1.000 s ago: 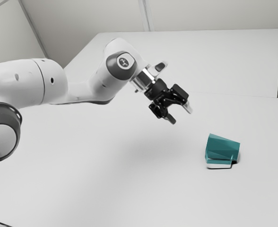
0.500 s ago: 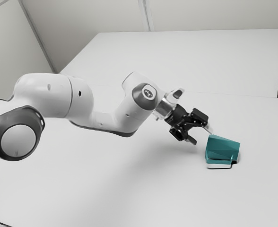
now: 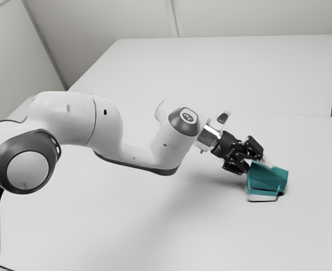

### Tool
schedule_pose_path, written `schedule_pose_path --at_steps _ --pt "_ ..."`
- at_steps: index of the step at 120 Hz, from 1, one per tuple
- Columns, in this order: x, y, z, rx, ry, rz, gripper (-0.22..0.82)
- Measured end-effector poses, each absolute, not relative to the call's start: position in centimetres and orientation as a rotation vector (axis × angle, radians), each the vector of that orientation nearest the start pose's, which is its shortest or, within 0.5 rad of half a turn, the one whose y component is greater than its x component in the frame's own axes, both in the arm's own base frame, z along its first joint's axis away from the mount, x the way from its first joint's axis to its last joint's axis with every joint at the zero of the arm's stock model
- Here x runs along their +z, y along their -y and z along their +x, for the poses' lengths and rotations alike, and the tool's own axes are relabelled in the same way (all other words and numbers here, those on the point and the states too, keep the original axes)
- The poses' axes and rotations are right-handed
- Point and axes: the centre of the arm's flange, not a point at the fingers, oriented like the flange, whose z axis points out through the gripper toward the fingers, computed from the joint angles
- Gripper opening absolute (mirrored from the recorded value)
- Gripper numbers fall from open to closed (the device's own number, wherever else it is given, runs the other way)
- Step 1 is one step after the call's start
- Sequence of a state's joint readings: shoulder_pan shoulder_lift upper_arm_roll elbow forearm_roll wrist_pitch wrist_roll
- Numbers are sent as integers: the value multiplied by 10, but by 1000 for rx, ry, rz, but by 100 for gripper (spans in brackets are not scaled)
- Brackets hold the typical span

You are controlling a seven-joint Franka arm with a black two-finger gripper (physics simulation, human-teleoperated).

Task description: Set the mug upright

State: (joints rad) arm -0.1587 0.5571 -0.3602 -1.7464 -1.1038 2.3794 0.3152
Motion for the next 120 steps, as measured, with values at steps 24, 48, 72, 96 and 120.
schedule_pose_path --at_steps 24,48,72,96,120 --pt "293 323 599 -39 -47 2179 -7" --pt "293 322 599 -32 -32 2186 -13" --pt "314 322 598 2 -2 2190 -16" --pt "384 285 605 148 93 2262 -17" --pt "454 215 616 245 366 2557 -17"
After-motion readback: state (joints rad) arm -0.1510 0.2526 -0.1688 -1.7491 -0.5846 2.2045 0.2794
